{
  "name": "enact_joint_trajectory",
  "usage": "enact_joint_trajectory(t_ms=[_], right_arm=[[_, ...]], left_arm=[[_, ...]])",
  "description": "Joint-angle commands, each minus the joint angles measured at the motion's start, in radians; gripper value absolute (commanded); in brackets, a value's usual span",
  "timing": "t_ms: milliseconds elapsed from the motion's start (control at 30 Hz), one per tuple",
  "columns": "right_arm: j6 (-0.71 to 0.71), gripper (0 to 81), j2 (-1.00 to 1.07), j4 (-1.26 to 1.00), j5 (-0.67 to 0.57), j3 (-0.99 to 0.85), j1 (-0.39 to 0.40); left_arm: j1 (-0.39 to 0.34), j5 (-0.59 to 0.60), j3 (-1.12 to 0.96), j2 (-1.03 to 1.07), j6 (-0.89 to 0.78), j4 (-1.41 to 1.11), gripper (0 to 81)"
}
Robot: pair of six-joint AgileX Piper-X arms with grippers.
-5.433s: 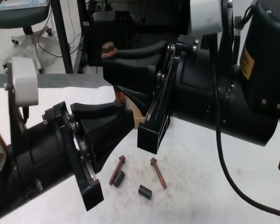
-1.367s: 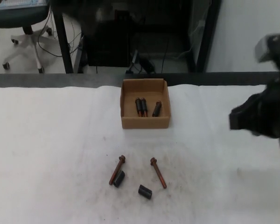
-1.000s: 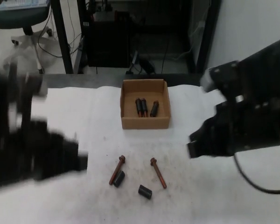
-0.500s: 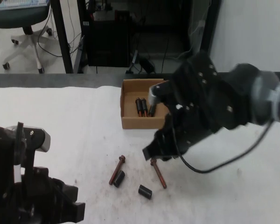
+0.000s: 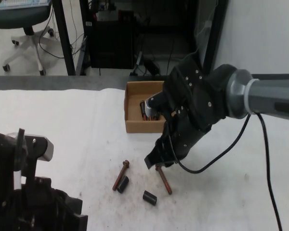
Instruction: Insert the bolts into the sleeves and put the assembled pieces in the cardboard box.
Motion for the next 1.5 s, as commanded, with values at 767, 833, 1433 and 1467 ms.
enact_joint_trajectory(t_ms=[767,833,1433,1467], right_arm=[[-0.039,29.7,0.103,0.023,-0.019,-0.010,-0.004],[-0.041,29.7,0.103,0.017,-0.018,-0.010,-0.004],[-0.053,22.9,0.103,-0.038,0.003,-0.010,-0.004],[-0.053,21.5,0.106,-0.038,0.003,-0.010,-0.006]], left_arm=[[-0.003,0.002,-0.003,-0.012,0.001,-0.004,0.2],[-0.003,0.002,-0.003,-0.012,0.001,-0.004,0.2],[-0.003,0.002,-0.003,-0.012,0.001,-0.004,0.2],[-0.003,0.002,-0.003,-0.012,0.001,-0.004,0.2]])
